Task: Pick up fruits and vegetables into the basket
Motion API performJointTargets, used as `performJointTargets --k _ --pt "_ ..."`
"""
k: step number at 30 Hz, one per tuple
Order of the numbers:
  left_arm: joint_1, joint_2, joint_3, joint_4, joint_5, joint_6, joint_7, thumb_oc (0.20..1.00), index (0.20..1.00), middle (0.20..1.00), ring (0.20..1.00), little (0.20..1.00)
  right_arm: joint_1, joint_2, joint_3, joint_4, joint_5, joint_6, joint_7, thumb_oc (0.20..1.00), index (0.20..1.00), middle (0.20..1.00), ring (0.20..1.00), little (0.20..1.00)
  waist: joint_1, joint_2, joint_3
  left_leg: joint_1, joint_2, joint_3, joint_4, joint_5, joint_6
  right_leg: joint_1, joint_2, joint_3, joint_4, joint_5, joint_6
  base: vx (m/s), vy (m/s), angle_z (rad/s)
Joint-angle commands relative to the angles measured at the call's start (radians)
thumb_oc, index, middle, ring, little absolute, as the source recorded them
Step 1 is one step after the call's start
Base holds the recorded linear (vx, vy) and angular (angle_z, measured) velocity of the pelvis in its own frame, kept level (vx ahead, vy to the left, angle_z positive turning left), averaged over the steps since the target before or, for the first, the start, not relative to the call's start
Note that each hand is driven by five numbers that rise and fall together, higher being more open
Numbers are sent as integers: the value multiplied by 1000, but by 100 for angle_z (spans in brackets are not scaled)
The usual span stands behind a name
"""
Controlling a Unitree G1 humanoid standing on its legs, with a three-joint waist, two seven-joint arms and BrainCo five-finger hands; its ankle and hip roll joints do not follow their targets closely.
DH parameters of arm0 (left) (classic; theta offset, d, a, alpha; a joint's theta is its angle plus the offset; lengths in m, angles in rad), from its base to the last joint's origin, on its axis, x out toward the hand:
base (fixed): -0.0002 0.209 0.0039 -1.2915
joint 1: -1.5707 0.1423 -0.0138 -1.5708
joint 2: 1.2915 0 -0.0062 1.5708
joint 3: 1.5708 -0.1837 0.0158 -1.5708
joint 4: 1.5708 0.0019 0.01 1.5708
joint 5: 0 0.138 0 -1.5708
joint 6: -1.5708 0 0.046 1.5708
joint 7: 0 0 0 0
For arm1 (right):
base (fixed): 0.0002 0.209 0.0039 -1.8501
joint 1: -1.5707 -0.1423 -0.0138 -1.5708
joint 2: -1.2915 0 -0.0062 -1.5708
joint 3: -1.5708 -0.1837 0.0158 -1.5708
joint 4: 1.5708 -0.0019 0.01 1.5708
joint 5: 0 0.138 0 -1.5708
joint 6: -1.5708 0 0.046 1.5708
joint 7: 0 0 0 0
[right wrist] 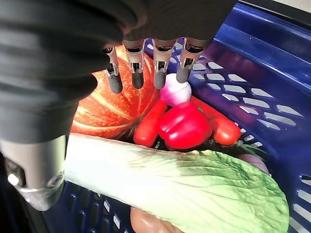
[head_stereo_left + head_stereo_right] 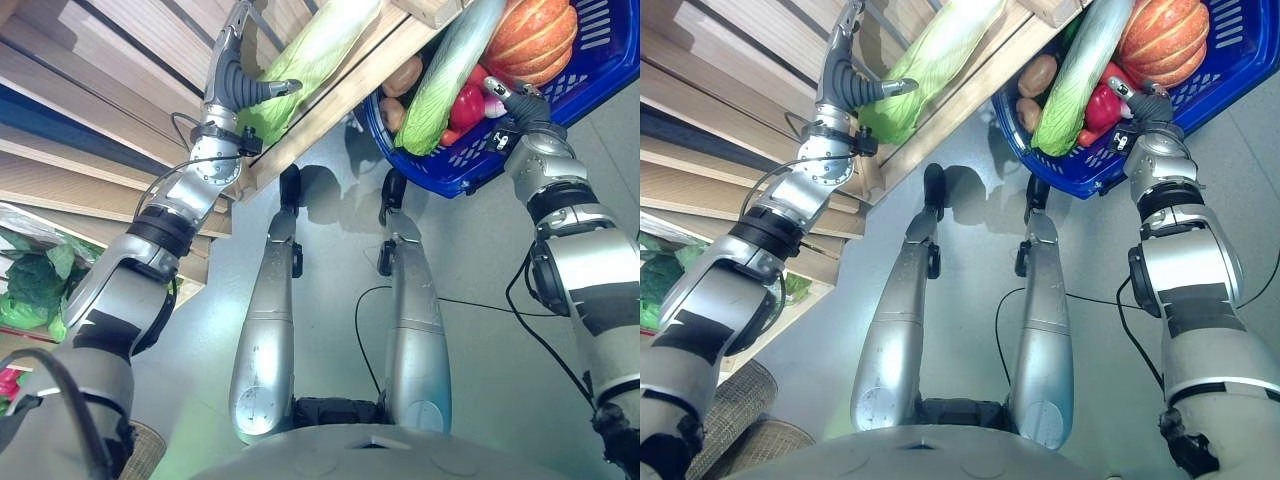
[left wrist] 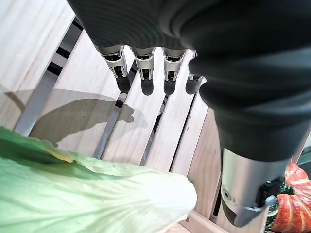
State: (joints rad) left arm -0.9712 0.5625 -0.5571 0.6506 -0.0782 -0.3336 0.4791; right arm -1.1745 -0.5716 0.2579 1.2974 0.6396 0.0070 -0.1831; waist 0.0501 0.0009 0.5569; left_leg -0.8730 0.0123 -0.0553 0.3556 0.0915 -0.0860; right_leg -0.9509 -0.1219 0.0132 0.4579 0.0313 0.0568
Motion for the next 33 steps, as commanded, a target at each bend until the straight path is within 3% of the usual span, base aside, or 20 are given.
performJointTargets --k 1,7,10,12,13,19,31,32,33 --pt "4 -14 13 -15 17 32 2 1000 1000 1000 1000 1000 38 -68 32 -35 6 -127 -66 1000 1000 1000 1000 1000 -28 98 -37 14 -21 -1 18 -53 40 56 40 -55 3 -13 13 -32 49 2" --pt "-2 1 -14 26 31 81 -14 1000 1000 1000 1000 1000 75 -67 6 -126 -53 -265 -171 1000 1000 1000 1000 1000 -48 72 -37 58 -14 10 -2 -53 38 99 47 -50 -16 -7 20 -24 33 0" --pt "-10 3 -22 55 27 104 -26 1000 1000 1000 1000 1000 122 -68 -7 -259 -88 -322 -305 1000 1000 1000 1000 1000 -68 52 -37 86 -9 23 -14 -57 37 127 51 -46 -31 -3 25 -26 33 -4" --pt "-12 0 -21 65 32 110 -30 1000 1000 1000 1000 1000 138 -66 -15 -293 -90 -328 -334 1000 1000 1000 1000 1000 -73 47 -37 93 -8 26 -17 -58 37 134 52 -44 -34 -3 25 -14 32 -4" --pt "-16 -2 -23 92 44 126 -32 1000 1000 1000 1000 1000 168 -68 -31 -354 -110 -364 -410 1000 1000 1000 1000 1000 -87 39 -37 105 -4 33 -23 -60 37 145 53 -40 -41 -2 26 -14 36 -4" --pt "-52 -14 -35 194 54 183 -75 1000 1000 1000 1000 1000 229 -65 -68 -437 -154 -431 -579 1000 1000 1000 1000 1000 -120 23 -37 126 2 52 -36 -69 38 162 58 -30 -56 -4 29 -14 40 -5" --pt "-126 -38 -94 448 27 224 -173 1000 1000 1000 1000 1000 245 -45 -76 -272 -67 -491 -555 1000 1000 1000 1000 1000 -154 16 -37 119 11 69 -41 -71 37 160 55 -20 -79 -7 23 3 17 -6" --pt "-124 -43 -98 462 26 228 -179 859 859 859 859 859 252 -41 -81 -253 -59 -494 -547 1000 1000 1000 1000 1000 -155 16 -37 122 12 70 -35 -80 37 164 54 -20 -74 -16 23 -2 9 -4" --pt "-130 -43 -100 470 27 232 -184 777 777 777 777 777 249 -39 -84 -243 -54 -492 -546 1000 1000 1000 1000 1000 -156 16 -37 116 12 71 -38 -72 38 157 54 -20 -77 -9 22 30 14 -3"
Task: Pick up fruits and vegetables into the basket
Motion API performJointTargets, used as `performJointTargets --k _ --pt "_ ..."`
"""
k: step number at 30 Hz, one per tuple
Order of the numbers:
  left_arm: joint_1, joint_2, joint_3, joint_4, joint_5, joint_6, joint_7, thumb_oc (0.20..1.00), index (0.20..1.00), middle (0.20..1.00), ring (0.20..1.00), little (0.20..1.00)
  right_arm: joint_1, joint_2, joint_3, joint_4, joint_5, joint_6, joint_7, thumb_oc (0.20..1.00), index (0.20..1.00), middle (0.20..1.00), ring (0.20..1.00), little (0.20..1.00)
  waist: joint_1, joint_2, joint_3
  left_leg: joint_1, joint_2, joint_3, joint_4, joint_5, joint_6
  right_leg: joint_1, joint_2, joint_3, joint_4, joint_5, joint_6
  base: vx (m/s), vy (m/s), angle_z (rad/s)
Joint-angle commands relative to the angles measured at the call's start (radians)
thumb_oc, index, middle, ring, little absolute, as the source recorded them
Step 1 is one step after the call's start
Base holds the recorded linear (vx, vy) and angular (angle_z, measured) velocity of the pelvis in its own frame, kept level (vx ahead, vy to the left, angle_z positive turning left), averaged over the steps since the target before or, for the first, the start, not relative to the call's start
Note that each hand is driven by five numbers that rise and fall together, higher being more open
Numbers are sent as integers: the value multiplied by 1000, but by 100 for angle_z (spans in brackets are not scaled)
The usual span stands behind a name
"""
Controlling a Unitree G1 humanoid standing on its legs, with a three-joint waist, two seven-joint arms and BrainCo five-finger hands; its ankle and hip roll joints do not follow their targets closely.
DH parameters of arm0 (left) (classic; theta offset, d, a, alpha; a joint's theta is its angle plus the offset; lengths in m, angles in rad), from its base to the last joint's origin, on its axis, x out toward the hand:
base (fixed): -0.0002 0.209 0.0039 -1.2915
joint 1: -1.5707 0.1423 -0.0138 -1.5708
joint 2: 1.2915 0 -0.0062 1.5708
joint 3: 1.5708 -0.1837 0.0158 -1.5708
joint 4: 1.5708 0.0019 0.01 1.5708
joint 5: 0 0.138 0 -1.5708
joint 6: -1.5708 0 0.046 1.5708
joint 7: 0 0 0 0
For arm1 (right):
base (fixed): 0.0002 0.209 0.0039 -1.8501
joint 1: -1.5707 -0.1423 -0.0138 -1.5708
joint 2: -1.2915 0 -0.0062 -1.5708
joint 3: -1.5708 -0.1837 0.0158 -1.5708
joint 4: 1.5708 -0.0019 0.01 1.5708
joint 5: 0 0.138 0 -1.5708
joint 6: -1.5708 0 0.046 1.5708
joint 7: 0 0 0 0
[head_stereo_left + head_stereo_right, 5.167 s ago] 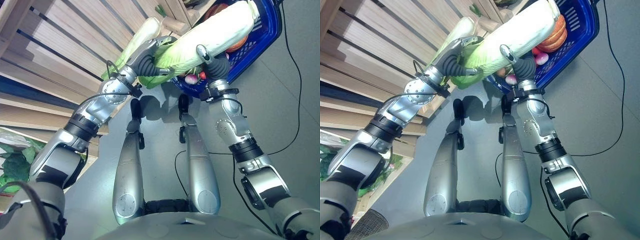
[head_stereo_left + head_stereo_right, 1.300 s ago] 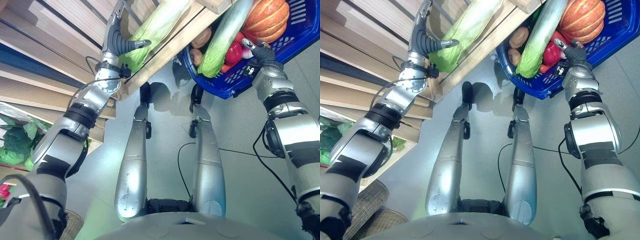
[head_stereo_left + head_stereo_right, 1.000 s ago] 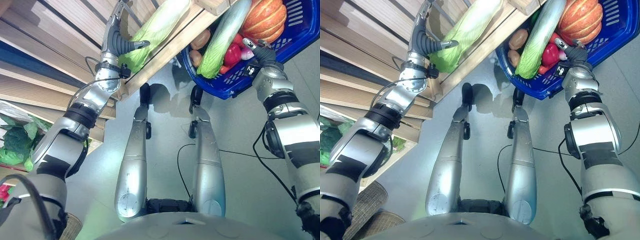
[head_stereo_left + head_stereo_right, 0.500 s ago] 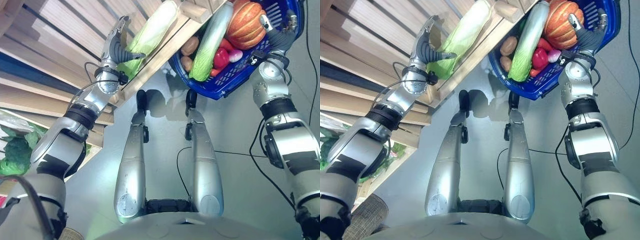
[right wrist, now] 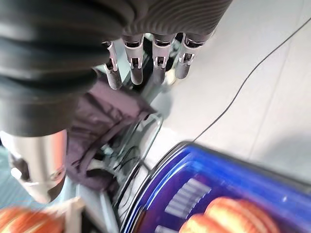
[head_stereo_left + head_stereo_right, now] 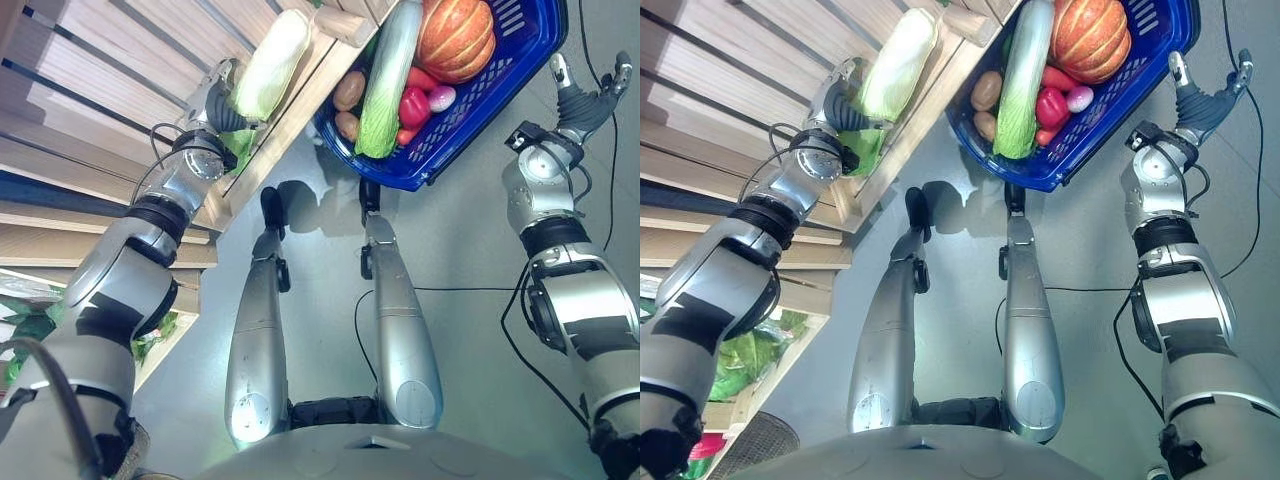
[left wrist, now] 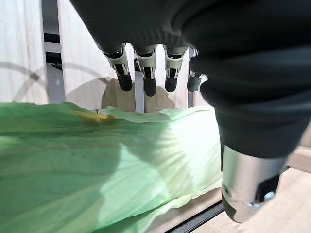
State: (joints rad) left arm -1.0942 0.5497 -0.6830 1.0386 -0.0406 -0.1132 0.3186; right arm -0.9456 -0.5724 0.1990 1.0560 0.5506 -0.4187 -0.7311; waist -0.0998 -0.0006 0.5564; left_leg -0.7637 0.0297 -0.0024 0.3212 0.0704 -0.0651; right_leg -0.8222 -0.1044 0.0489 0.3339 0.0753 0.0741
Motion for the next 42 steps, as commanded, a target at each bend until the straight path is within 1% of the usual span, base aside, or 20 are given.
performJointTargets --k 1,2,3,4,5,7,8,9,10,12,13,14,23,25,27,29,30,37,41,42 --pt "-5 -37 21 114 -7 3 -32 639 639 639 639 639 23 -32 -28 26 46 -66 11 1000 1000 1000 1000 1000 -7 18 -36 10 -3 20 0 -59 17 34 36 -55 48 -61 3 0 0 0" --pt "-7 -39 18 122 -4 6 -38 595 595 595 595 595 22 -32 -30 41 54 -67 15 1000 1000 1000 1000 1000 -7 19 -36 9 -3 21 1 -60 17 33 36 -55 47 -61 3 0 0 0" --pt "-13 -40 16 129 -3 13 -43 598 598 598 598 598 17 -34 -30 54 60 -66 21 1000 1000 1000 1000 1000 -8 19 -36 1 -3 21 -2 -52 17 27 36 -56 42 -54 2 0 0 0" --pt "-9 -42 11 140 -5 13 -46 630 630 630 630 630 22 -33 -29 65 67 -68 26 1000 1000 1000 1000 1000 -8 19 -36 4 -3 22 3 -60 17 30 35 -56 45 -61 1 0 0 0" --pt "-9 -42 10 150 -9 17 -53 699 699 699 699 699 23 -33 -28 73 71 -71 29 1000 1000 1000 1000 1000 -9 20 -36 2 -3 22 4 -61 17 29 35 -55 44 -62 0 0 0 0" --pt "-12 -45 11 171 -12 20 -60 724 724 724 724 724 20 -31 -30 85 72 -77 37 1000 1000 1000 1000 1000 -11 19 -36 -3 -2 24 6 -62 17 24 35 -55 43 -63 -1 0 0 0" --pt "-14 -45 14 184 -10 23 -65 758 758 758 758 758 18 -26 -29 84 69 -76 36 1000 1000 1000 1000 1000 -12 18 -36 -7 -1 24 5 -62 17 20 35 -55 40 -62 -1 0 0 0" --pt "-17 -46 15 191 -8 27 -69 762 762 762 762 762 16 -25 -27 84 67 -76 36 1000 1000 1000 1000 1000 -13 16 -36 -8 -1 25 5 -62 16 19 36 -54 38 -62 -1 -7 9 -4" --pt "-23 -45 18 197 -7 31 -73 793 793 793 793 793 11 -25 -27 79 65 -71 35 1000 1000 1000 1000 1000 -14 15 -36 -17 -1 24 2 -54 16 11 36 -53 34 -55 -2 -2 8 -7" --pt "-24 -48 19 212 -8 40 -85 906 906 906 906 906 10 -21 -21 73 60 -68 30 1000 1000 1000 1000 1000 -15 12 -36 -15 1 24 3 -62 15 12 38 -52 36 -63 -2 18 4 -9" --pt "-26 -49 19 216 -7 41 -89 1000 1000 1000 1000 1000 10 -19 -20 73 59 -70 29 1000 1000 1000 1000 1000 -16 12 -36 -15 1 25 2 -62 15 12 38 -51 34 -63 -2 6 -4 -7" --pt "-30 -48 19 219 -7 44 -93 1000 1000 1000 1000 1000 6 -19 -20 72 59 -72 29 1000 1000 1000 1000 1000 -16 12 -36 -22 1 25 -3 -54 15 5 38 -51 30 -56 -3 -8 -5 -5" --pt "-41 -65 20 273 4 56 -122 1000 1000 1000 1000 1000 -9 0 -10 53 45 -75 8 1000 1000 1000 1000 1000 -21 2 -36 -44 3 24 -4 -53 14 -20 43 -46 28 -52 -2 0 0 0" --pt "-40 -70 19 281 3 60 -138 1000 1000 1000 1000 1000 -9 6 -8 51 41 -74 5 1000 1000 1000 1000 1000 -21 0 -36 -39 5 25 -6 -60 13 -17 45 -44 27 -58 0 0 0 0" --pt "-48 -71 17 293 8 50 -147 1000 1000 1000 1000 1000 -18 6 -5 52 39 -72 2 1000 1000 1000 1000 1000 -23 -2 -36 -47 5 26 -11 -52 13 -25 46 -44 22 -49 -1 0 0 0" --pt "-48 -75 11 296 9 54 -163 1000 1000 1000 1000 1000 -19 8 -3 53 39 -71 3 1000 1000 1000 1000 1000 -23 -3 -36 -43 6 27 -10 -58 12 -21 47 -44 22 -54 0 0 0 0" --pt "-53 -75 10 297 12 57 -170 1000 1000 1000 1000 1000 -23 8 -3 52 38 -71 3 1000 1000 1000 1000 1000 -24 -4 -36 -50 5 27 -15 -51 13 -27 47 -43 18 -47 0 0 0 0" --pt "-49 -96 -15 301 27 81 -281 1000 1000 1000 1000 1000 -24 24 0 41 30 -70 -11 1000 1000 1000 1000 1000 -26 -8 -36 -50 7 28 -14 -61 13 -28 50 -41 15 -50 2 0 0 0" --pt "-41 -106 -45 292 31 110 -386 1000 1000 1000 1000 1000 -29 24 1 33 31 -60 -18 1000 1000 1000 1000 1000 -27 -7 -36 -46 6 29 -16 -62 13 -23 48 -42 8 -45 4 0 0 0" --pt "-40 -111 -56 282 28 128 -414 1000 1000 1000 1000 1000 -32 25 1 29 29 -57 -21 1000 1000 1000 1000 1000 -28 -6 -36 -46 5 30 -16 -63 13 -23 49 -41 6 -42 4 0 0 0"
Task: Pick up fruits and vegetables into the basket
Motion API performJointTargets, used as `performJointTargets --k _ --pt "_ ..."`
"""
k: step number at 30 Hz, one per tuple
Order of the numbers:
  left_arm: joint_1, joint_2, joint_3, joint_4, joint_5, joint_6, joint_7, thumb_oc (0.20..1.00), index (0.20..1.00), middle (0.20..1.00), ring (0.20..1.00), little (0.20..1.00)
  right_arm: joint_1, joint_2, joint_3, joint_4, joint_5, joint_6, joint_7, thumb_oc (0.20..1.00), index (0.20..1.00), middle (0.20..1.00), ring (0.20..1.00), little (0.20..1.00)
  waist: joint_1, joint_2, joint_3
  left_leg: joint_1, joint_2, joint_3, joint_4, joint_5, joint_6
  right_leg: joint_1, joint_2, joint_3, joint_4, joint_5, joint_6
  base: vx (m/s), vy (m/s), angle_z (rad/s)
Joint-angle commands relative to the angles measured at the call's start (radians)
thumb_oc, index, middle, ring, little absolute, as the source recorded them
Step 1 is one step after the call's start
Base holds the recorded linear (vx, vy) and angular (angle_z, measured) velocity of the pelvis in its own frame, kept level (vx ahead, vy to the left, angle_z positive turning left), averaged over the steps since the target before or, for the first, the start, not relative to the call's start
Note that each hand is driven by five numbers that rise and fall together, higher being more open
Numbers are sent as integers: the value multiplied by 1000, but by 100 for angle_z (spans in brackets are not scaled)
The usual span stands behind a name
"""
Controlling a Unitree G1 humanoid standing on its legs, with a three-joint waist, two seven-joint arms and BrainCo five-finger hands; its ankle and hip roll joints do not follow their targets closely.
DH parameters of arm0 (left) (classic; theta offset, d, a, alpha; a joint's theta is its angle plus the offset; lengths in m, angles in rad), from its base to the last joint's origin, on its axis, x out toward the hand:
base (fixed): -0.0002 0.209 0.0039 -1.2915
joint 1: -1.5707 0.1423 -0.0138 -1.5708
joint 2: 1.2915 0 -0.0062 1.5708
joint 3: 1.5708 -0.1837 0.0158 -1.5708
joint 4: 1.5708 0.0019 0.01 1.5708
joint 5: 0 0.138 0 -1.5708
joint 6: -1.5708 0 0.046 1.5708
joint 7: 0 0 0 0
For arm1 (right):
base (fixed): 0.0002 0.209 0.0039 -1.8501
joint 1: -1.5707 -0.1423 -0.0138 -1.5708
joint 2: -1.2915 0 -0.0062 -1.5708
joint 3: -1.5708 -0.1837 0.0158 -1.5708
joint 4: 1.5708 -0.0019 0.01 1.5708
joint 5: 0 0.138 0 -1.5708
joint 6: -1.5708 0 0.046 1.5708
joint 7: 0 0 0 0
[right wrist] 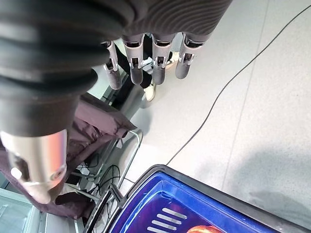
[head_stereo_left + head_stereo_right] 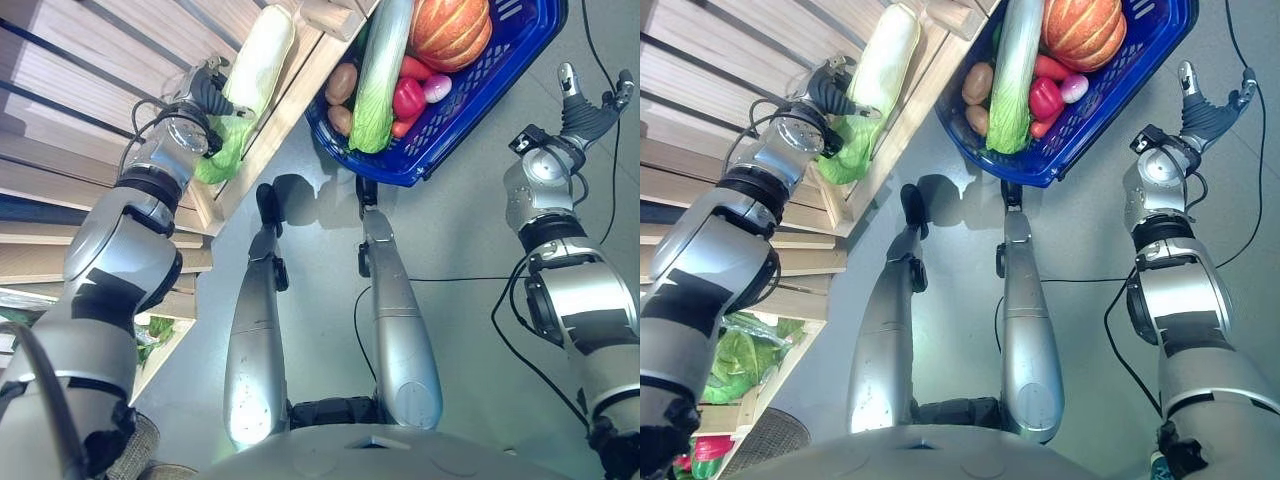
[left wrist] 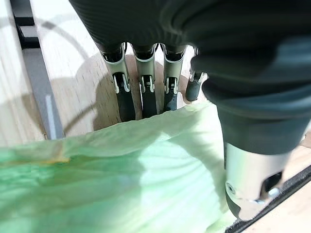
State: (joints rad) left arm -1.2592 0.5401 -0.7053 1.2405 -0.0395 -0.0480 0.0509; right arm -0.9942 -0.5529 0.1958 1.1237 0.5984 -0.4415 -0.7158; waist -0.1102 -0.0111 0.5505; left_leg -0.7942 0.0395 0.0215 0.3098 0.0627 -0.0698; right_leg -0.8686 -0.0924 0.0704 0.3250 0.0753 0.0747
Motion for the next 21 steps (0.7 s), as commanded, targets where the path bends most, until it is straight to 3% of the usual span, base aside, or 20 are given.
performJointTargets --k 1,2,3,4,5,6,7,21 --pt "126 -102 -37 77 28 66 -156 1000 1000 1000 1000 1000 17 6 4 -39 -20 -34 -37 1000 1000 1000 1000 1000 -18 5 -31 -14 -5 6 -5 -55 18 24 36 -62 14 -41 4 0 0 0" --pt "126 -103 -39 76 31 69 -164 1000 1000 1000 1000 1000 17 6 3 -40 -21 -33 -38 1000 1000 1000 1000 1000 -18 5 -31 -14 -5 6 -5 -55 18 24 36 -63 13 -41 4 0 0 0" --pt "124 -104 -46 75 30 74 -181 878 878 878 878 878 16 6 3 -41 -22 -33 -38 1000 1000 1000 1000 1000 -19 5 -31 -15 -5 6 -4 -55 18 24 34 -63 13 -39 5 0 0 0" --pt "124 -104 -46 75 30 74 -181 878 878 878 878 878 16 6 3 -41 -22 -33 -38 1000 1000 1000 1000 1000 -19 5 -31 -15 -5 6 -4 -55 18 24 34 -63 13 -39 5 0 0 0" --pt "127 -108 -50 75 36 75 -199 482 482 482 482 482 13 6 2 -42 -26 -31 -37 1000 1000 1000 1000 1000 -20 6 -31 -14 -6 6 -5 -55 18 25 34 -62 9 -38 5 0 0 0" --pt "126 -109 -53 74 41 76 -205 253 253 253 253 253 12 6 1 -44 -28 -29 -37 1000 1000 1000 1000 1000 -20 7 -31 -14 -6 6 -4 -56 18 26 32 -62 8 -37 5 0 0 0" --pt "126 -108 -55 72 41 76 -208 200 200 200 200 200 11 4 2 -45 -27 -27 -36 1000 1000 1000 1000 1000 -20 7 -31 -14 -6 6 -4 -55 18 26 32 -61 8 -37 5 0 0 0" --pt "143 -103 -58 60 35 70 -215 200 200 200 200 200 19 10 5 -53 -25 -24 -44 1000 1000 1000 1000 1000 -12 7 -31 -10 -5 4 -6 -52 17 33 27 -67 5 -32 6 0 0 0"
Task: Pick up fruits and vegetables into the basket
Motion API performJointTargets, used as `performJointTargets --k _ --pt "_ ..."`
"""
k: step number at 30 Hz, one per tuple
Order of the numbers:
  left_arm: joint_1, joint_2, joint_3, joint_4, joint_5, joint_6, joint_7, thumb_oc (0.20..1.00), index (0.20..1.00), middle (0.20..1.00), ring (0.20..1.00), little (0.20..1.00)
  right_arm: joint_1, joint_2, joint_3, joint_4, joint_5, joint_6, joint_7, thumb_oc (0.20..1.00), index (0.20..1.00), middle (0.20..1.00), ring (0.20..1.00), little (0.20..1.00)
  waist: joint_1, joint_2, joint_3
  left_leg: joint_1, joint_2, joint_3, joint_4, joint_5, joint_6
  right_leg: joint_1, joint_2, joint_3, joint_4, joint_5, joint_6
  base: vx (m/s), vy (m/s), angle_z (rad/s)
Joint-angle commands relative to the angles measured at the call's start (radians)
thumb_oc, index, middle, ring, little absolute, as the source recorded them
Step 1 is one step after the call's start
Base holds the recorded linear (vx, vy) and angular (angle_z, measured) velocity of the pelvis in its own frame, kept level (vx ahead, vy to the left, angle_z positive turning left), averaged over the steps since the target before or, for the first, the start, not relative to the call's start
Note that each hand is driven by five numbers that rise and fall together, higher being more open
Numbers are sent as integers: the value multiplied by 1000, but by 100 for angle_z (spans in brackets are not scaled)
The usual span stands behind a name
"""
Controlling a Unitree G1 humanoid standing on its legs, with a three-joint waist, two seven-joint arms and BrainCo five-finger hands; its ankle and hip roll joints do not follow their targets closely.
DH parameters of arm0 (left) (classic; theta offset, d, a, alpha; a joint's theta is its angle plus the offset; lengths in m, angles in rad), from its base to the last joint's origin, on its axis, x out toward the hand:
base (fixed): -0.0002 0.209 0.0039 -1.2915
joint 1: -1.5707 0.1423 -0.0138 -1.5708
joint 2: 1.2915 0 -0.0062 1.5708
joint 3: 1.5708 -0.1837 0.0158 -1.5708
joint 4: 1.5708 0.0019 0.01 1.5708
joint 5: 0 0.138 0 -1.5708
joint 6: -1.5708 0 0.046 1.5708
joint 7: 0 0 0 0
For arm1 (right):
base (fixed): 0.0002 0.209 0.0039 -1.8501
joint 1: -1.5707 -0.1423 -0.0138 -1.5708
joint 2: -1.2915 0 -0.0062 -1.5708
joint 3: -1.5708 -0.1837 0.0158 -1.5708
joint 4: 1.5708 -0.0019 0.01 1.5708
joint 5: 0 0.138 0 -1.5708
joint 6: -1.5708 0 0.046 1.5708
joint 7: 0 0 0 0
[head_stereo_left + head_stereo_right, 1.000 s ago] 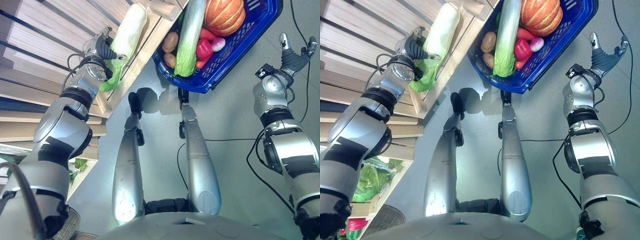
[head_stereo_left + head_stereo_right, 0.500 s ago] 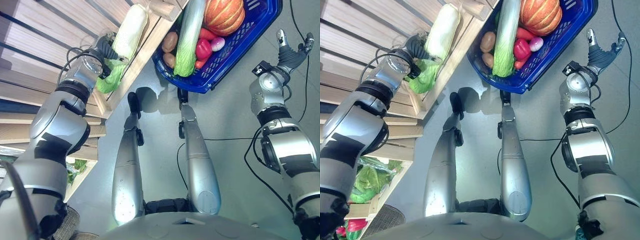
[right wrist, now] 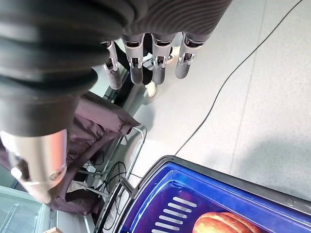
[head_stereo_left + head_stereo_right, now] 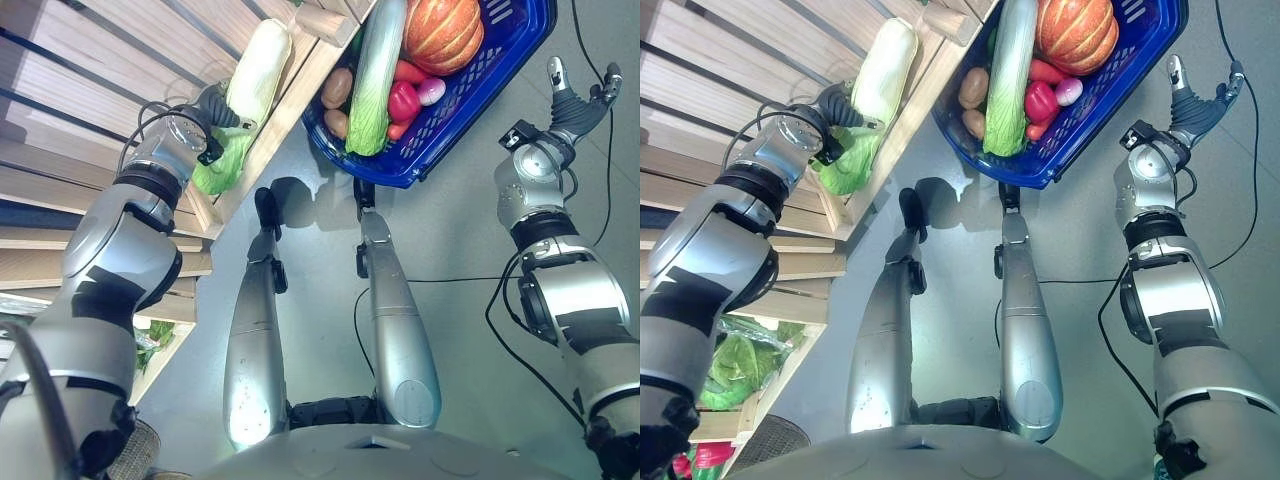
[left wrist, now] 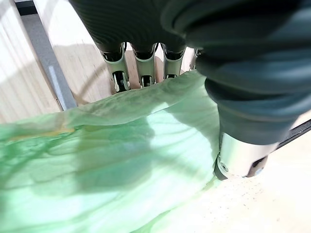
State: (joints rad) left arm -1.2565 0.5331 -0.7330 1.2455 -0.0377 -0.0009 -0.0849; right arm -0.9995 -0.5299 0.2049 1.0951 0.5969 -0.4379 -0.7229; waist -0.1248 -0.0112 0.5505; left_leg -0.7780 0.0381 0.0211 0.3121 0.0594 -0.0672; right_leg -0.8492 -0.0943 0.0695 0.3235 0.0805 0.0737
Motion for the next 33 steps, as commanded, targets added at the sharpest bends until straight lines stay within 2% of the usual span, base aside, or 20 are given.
performJointTargets --k 1,5,13,21,28,33 --pt "141 -96 -30 55 29 23 -76 200 200 200 200 200 25 -13 -4 -24 -23 -29 -36 1000 1000 1000 1000 1000 2 7 -30 -26 -4 4 -8 -48 15 13 29 -66 7 -38 6 0 0 0" --pt "148 -88 -3 46 -33 -2 -14 200 200 200 200 200 39 -9 -5 -35 -18 -37 -22 1000 1000 1000 1000 1000 6 5 -30 -24 -5 2 -8 -47 16 16 29 -68 9 -38 6 0 0 0" --pt "178 -50 124 29 -231 -127 83 200 200 200 200 200 70 -6 -24 -43 -17 -56 -1 1000 1000 1000 1000 1000 18 5 -30 -13 -7 -6 -1 -47 16 26 29 -72 21 -43 5 0 0 0" --pt "202 -19 209 -24 -342 -220 152 200 200 200 200 200 94 -8 -28 -71 -41 -78 15 1000 1000 1000 1000 1000 30 11 -30 -4 -11 -12 5 -48 16 33 30 -78 44 -59 0 0 0 0" --pt "230 3 275 -153 -391 -301 261 200 200 200 200 200 127 -3 -6 -210 -80 -104 38 1000 1000 1000 1000 1000 37 12 -30 -5 -15 -15 -6 -41 14 31 32 -82 46 -60 -2 -4 -1 0" --pt "272 15 319 -285 -343 -365 346 200 200 200 200 200 186 8 -2 -360 -118 -103 54 1000 1000 1000 1000 1000 41 10 -30 4 -19 -19 -7 -49 13 42 33 -85 46 -73 -3 -10 -12 5"
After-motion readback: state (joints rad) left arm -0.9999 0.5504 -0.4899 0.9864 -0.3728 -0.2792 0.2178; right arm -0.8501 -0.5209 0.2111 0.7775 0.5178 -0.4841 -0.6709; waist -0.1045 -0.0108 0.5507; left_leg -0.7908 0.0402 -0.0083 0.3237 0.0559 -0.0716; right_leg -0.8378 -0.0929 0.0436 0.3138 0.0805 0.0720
